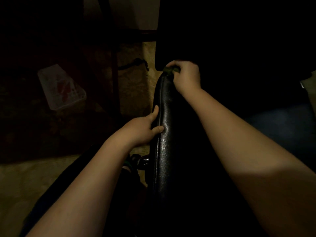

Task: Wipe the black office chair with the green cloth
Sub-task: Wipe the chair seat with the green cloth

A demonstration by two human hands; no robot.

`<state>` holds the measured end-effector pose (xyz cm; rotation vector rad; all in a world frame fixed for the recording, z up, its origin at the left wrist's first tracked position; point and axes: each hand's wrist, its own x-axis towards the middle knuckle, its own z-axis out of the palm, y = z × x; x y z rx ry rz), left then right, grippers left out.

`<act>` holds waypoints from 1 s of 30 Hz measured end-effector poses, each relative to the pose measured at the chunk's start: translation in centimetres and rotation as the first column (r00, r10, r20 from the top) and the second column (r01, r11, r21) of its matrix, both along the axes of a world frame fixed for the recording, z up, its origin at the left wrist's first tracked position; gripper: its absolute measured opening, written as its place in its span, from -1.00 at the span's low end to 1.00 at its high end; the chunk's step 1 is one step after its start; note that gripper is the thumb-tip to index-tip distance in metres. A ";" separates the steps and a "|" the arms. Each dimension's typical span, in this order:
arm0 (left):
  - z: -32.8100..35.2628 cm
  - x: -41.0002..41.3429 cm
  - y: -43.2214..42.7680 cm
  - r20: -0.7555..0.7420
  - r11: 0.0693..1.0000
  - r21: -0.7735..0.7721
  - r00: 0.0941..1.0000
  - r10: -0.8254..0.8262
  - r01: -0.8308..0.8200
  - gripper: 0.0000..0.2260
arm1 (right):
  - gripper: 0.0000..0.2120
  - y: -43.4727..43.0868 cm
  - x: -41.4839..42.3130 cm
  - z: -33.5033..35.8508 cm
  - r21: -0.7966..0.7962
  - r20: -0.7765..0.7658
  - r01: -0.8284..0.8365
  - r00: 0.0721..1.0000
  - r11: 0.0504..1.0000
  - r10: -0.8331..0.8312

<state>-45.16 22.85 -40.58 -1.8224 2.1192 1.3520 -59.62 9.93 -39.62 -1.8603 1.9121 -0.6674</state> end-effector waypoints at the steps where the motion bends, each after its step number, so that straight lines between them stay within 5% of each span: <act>1: 0.0 -0.1 0.0 0.004 1.000 0.012 1.000 -0.003 0.003 -0.31 | -0.70 0.7 -0.1 0.1 -0.026 -0.020 -0.057 0.998 0.998 0.057; 6: -0.4 -0.2 0.3 -0.016 0.999 0.031 1.000 0.018 -0.017 -0.33 | -0.69 4.6 -1.3 0.2 -0.022 -0.130 -0.267 0.956 0.964 0.262; 16: -1.3 -0.3 1.5 -0.156 0.964 0.057 0.951 0.265 -0.259 -0.48 | -0.67 18.2 -3.2 1.7 0.075 0.048 -0.320 0.947 0.945 0.317; 23: 0.3 -4.3 5.7 0.097 0.882 -0.331 0.918 0.385 -0.335 -0.53 | -0.63 28.3 -4.5 2.5 0.120 0.143 -0.319 0.943 0.940 0.302; 30: 2.2 -9.3 11.4 0.090 0.825 -0.495 0.929 0.360 -0.272 -0.48 | -0.67 36.2 -6.3 2.7 0.091 0.134 -0.330 0.939 0.940 0.317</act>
